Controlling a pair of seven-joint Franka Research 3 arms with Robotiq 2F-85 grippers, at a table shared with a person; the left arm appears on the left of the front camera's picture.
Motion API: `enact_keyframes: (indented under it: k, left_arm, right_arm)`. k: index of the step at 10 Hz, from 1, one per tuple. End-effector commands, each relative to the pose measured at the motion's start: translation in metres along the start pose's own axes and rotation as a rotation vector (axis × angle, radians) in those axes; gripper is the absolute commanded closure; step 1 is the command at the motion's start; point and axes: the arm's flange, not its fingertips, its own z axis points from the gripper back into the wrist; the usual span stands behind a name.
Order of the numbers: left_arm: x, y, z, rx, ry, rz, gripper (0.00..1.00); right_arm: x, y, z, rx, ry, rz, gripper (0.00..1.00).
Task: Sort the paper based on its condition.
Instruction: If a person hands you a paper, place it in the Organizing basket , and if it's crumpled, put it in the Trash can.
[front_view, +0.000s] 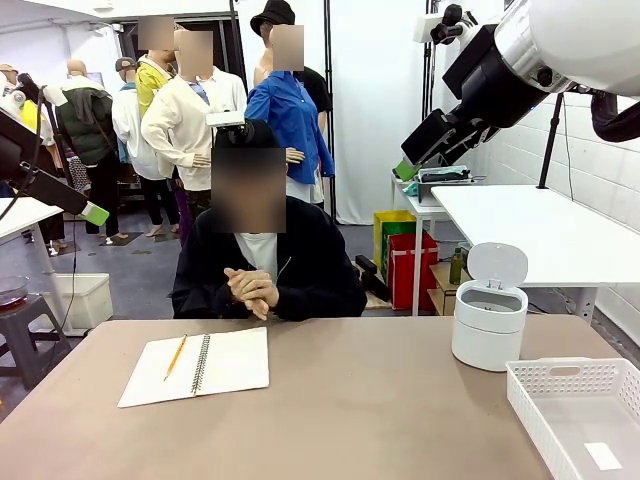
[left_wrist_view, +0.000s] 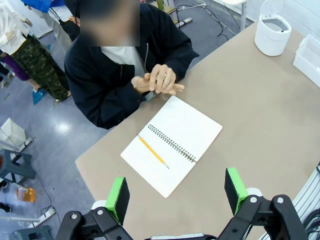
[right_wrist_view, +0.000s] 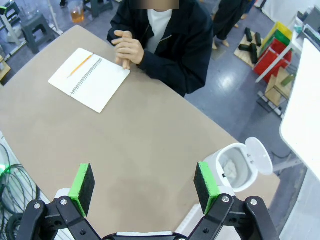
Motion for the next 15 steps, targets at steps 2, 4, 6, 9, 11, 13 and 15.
enact_keyframes:
  k: [2, 4, 6, 9, 11, 13, 15]
  left_arm:
    - [0.0005, 0.0005, -0.0018, -0.005, -0.014, 0.004, 0.0]
    - [0.0005, 0.0005, -0.0018, -0.005, -0.014, 0.004, 0.0]
    - [0.0005, 0.0005, -0.0018, -0.005, -0.014, 0.004, 0.0]
    - [0.0005, 0.0005, -0.0018, -0.005, -0.014, 0.004, 0.0]
    - [0.0005, 0.0005, -0.0018, -0.005, -0.014, 0.004, 0.0]
    - [0.0005, 0.0005, -0.0018, -0.005, -0.014, 0.004, 0.0]
    - [0.0005, 0.0005, -0.0018, -0.005, -0.014, 0.004, 0.0]
  right_arm:
    - [0.0, 0.0001, 0.0, 0.0, 0.0, 0.0, 0.0]
    - [0.0, 0.0001, 0.0, 0.0, 0.0, 0.0, 0.0]
    - [0.0, 0.0001, 0.0, 0.0, 0.0, 0.0, 0.0]
    - [0.0, 0.0001, 0.0, 0.0, 0.0, 0.0, 0.0]
    - [0.0, 0.0001, 0.0, 0.0, 0.0, 0.0, 0.0]
    - [0.0, 0.0001, 0.0, 0.0, 0.0, 0.0, 0.0]
    - [0.0, 0.0001, 0.0, 0.0, 0.0, 0.0, 0.0]
